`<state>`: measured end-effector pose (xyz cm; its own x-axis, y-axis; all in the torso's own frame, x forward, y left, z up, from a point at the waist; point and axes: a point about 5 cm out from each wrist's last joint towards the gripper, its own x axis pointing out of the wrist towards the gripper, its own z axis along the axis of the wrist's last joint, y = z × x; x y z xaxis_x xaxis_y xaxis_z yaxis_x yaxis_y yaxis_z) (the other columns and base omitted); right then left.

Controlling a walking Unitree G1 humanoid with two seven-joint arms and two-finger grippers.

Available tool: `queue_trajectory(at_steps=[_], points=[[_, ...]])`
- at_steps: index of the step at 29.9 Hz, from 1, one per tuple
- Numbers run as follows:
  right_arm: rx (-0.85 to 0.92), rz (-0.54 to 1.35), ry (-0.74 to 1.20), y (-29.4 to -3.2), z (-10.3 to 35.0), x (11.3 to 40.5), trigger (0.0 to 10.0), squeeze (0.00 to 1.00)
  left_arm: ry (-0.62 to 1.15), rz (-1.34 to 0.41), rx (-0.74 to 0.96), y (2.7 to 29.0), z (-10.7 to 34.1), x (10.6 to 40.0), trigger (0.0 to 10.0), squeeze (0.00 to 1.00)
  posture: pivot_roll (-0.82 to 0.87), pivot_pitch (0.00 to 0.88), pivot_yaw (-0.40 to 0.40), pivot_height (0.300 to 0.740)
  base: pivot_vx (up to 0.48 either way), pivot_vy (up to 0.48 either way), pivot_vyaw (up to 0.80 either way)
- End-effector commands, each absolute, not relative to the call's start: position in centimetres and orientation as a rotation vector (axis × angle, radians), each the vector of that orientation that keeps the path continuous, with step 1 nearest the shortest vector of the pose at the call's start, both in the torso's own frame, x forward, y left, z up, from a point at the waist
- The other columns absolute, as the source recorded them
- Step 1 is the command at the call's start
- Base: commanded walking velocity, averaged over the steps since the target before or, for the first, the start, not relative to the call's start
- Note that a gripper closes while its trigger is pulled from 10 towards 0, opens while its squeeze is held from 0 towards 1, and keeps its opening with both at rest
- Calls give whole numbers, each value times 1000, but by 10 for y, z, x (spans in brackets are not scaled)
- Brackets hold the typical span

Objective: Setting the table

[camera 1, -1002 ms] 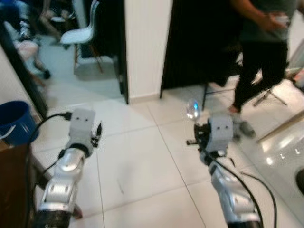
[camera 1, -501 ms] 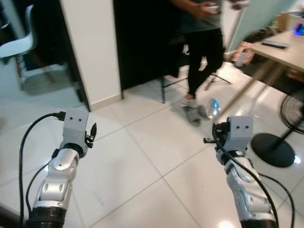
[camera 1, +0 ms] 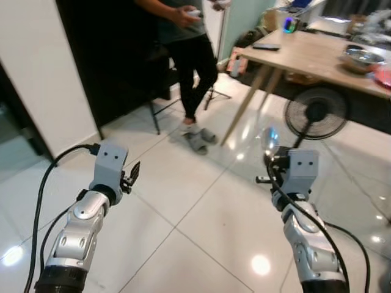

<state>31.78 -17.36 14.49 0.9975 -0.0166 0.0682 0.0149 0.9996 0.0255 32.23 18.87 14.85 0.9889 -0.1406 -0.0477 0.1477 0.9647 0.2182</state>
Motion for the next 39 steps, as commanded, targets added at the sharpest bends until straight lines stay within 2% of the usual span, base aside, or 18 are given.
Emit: queue_trajectory(at_steps=[1, 24, 28, 39], points=[[38, -22, -53, -172, 141, 318, 10000, 0, 42, -159, 221, 188, 146, 322, 10000, 0, -2, 0, 86, 740, 0, 0, -775], [62, -8, -89, -167, 148, 321, 10000, 0, 7, -155, 161, 181, 156, 322, 10000, 0, 11, 0, 83, 740, 0, 0, -777], [81, 31, -119, -160, 152, 320, 10000, 0, -19, -76, 174, 187, 160, 328, 10000, 0, 11, 0, 82, 740, 447, 0, -192], [79, 31, -126, -161, 152, 321, 10000, 0, -21, -71, 182, 187, 162, 328, 10000, 0, 15, 0, 84, 740, 480, 0, 0]])
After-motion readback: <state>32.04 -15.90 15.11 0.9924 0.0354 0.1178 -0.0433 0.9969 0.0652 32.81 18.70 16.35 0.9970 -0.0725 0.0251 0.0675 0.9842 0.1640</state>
